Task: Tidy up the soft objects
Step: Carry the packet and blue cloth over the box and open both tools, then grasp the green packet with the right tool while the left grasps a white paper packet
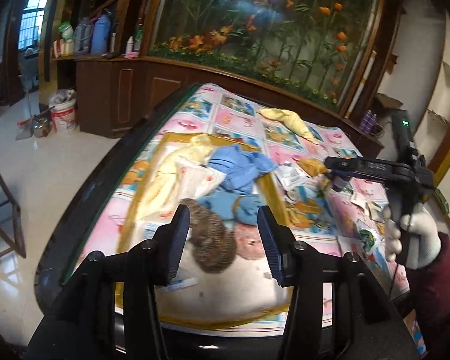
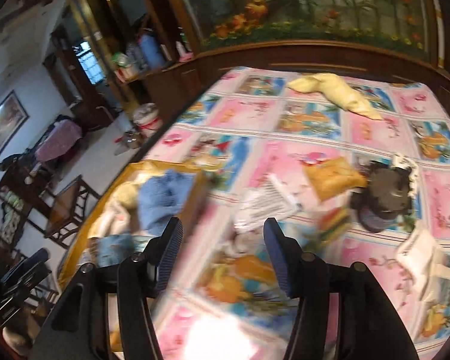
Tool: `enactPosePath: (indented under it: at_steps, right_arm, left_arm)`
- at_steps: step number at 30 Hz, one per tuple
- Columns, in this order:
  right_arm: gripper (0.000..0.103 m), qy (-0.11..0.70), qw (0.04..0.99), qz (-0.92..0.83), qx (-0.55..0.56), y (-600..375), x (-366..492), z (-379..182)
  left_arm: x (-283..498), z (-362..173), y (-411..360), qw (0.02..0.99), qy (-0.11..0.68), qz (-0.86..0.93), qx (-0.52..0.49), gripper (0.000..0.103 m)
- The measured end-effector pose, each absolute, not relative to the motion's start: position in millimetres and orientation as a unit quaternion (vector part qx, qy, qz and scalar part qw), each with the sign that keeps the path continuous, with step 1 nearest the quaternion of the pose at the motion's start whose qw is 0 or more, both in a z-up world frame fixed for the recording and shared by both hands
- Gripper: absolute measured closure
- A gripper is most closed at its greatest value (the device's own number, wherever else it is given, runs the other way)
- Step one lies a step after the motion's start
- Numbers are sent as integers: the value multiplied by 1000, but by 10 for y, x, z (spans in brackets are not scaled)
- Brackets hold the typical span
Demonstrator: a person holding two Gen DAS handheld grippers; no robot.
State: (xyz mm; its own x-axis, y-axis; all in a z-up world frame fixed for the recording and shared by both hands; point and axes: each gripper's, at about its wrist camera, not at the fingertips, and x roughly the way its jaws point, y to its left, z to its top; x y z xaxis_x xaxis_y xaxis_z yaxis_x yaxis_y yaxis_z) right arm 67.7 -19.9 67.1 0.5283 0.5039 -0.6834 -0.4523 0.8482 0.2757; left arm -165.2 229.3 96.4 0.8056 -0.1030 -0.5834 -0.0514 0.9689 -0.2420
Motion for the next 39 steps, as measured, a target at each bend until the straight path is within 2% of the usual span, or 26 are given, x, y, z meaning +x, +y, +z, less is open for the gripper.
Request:
enactPosePath:
  at_steps: [12,13,16,23,25,27,29,34,39]
  right_arm:
    - [48,461,865,182,-71,476,1559,159]
    - [57,472,860,174,-87,522,1607,95]
    - [59,474,857,175,-106,514,1567,49]
    - [59,515,820,234,-87,176,974,38]
    - [59,530,800,277,-52,49,805,69]
    - [58,520,793,318,27,-237,710,200]
    - [53,493,810,312,56,-508,623,346]
    - [50,460,840,275,84,-1137,368,444]
    - [50,465,838,273,85,-1431,116,301]
  left_arm:
    - [-1591,933,2030,936,334,-47,-102,56]
    - [-1583,927,2033,935,336,-48,-102,56]
    - [-1570,904,2049,934,338,-52,-104,56]
    - [-1518,890,1958,931,341,-72,-106,56]
    - [-1520,910,1892,931,341,-80,-100,56]
    - [-1543,942,1789,931,341,-94,-90,56]
    - [-1554,974,1648,930,344,-107,-74,56]
    - [-1441,922,1168,917,371,-146,-23,52]
    - [-1058,581,624,890,430,-140,54,52]
